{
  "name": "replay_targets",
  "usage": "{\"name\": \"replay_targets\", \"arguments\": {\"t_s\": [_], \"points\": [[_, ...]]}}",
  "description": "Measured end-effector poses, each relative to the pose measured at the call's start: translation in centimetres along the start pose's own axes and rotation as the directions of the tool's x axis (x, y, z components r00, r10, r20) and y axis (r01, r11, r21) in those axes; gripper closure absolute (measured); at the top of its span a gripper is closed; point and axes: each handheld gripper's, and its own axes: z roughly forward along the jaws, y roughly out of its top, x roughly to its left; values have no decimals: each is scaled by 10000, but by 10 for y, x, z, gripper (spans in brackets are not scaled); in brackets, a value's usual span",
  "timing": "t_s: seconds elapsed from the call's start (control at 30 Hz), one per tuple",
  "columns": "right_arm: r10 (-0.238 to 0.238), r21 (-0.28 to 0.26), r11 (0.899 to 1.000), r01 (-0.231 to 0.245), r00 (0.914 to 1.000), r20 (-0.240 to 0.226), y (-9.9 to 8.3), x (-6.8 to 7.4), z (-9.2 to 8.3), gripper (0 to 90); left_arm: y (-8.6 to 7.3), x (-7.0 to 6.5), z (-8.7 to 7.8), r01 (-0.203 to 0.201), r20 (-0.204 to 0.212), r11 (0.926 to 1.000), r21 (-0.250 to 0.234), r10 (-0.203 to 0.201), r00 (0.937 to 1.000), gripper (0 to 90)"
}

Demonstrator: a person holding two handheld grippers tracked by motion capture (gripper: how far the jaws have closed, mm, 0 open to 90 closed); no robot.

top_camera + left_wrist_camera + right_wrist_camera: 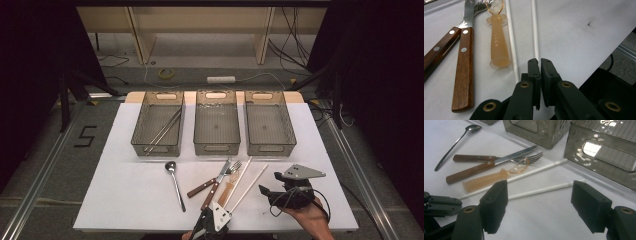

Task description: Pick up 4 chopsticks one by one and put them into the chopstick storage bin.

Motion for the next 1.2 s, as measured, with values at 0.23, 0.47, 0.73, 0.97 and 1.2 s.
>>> {"name": "replay_targets", "arguments": {"t_s": [0.23,0.47,0.73,0.97,1.2], "points": [[1,-9,10000,-1,10000,-9,0,0,0,308,2,0,0,-106,7,9998,148,105,9999,844],[4,14,10000,-4,10000,-6,0,0,0,309,1,-2,1,-411,-101,9991,99,412,9991,860],[-94,-21,10000,93,9999,-110,2,0,-1,312,8,5,-1,-576,570,9977,348,556,9968,864],[-717,-115,9974,712,9963,-475,4,5,-2,312,22,14,-8,-780,1005,9953,565,721,9923,865],[-2008,49,9792,2026,9733,-1112,4,19,7,312,36,27,-15,-886,1316,9929,791,777,9883,865]]}}
